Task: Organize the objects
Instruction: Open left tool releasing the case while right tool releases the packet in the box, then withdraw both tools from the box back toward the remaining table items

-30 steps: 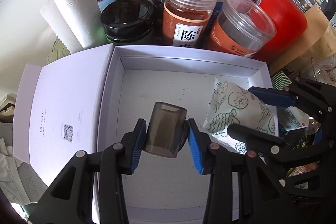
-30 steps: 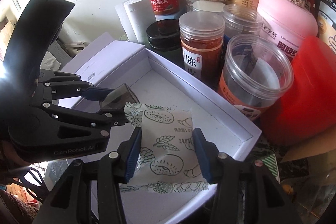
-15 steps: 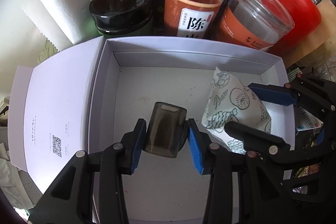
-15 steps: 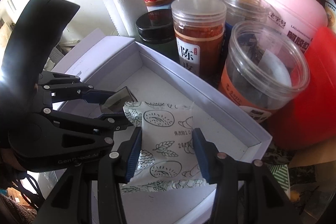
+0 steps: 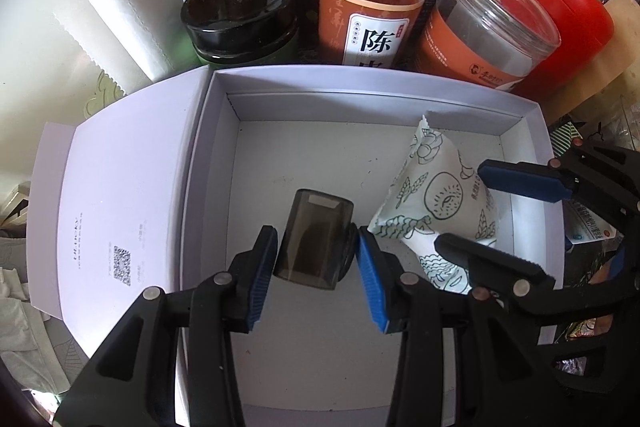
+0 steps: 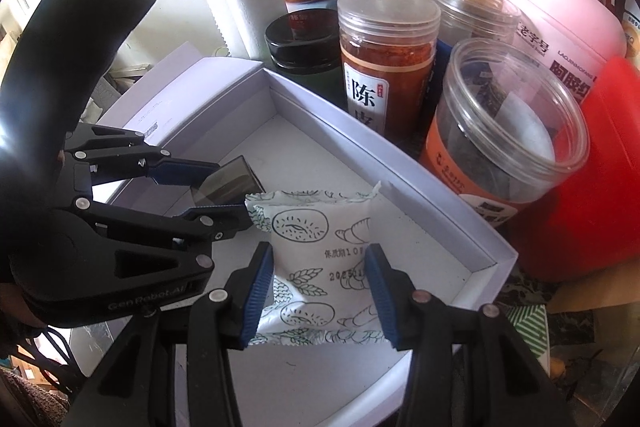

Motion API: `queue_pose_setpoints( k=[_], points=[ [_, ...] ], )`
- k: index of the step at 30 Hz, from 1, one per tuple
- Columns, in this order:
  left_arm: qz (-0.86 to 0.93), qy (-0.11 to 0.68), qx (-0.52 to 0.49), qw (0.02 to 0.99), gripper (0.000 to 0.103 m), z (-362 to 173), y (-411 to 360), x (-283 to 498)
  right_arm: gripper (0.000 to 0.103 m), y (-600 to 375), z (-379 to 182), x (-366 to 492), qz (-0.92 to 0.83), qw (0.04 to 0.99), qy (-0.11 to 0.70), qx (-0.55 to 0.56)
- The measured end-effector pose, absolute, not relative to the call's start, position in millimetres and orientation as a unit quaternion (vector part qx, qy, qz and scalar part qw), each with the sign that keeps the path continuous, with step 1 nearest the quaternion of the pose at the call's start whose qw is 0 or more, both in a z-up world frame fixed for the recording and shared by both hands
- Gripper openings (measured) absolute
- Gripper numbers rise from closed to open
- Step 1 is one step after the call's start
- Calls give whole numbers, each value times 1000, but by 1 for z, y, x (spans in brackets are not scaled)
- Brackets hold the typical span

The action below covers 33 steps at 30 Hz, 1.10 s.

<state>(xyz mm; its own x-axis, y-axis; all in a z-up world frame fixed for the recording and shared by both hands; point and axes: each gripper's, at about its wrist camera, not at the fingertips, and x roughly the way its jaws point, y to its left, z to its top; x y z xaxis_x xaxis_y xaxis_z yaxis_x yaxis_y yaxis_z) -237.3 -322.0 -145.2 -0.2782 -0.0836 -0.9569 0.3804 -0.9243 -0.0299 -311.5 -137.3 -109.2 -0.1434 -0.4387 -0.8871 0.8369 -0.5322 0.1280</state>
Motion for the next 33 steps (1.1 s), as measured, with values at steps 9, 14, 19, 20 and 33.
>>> queue_pose_setpoints(
  k=[9, 14, 19, 20, 33],
  points=[
    [-790, 131, 576, 164, 47, -128, -323, -219, 62, -126, -91, -310, -733, 433, 195, 487],
    [-796, 123, 566, 176, 53, -112, -323, -206, 65, -128, -78, -306, -741, 428, 198, 478],
    [-803, 121, 554, 183, 55, -91, -320, -188, 67, -122, -57, -301, -749, 425, 190, 472],
    [-805, 120, 551, 184, 55, -86, -316, -186, 67, -123, -53, -301, -751, 424, 190, 469],
    [-828, 110, 516, 192, 60, -5, -283, -177, 69, -100, 5, -274, -781, 414, 183, 431]
  ],
)
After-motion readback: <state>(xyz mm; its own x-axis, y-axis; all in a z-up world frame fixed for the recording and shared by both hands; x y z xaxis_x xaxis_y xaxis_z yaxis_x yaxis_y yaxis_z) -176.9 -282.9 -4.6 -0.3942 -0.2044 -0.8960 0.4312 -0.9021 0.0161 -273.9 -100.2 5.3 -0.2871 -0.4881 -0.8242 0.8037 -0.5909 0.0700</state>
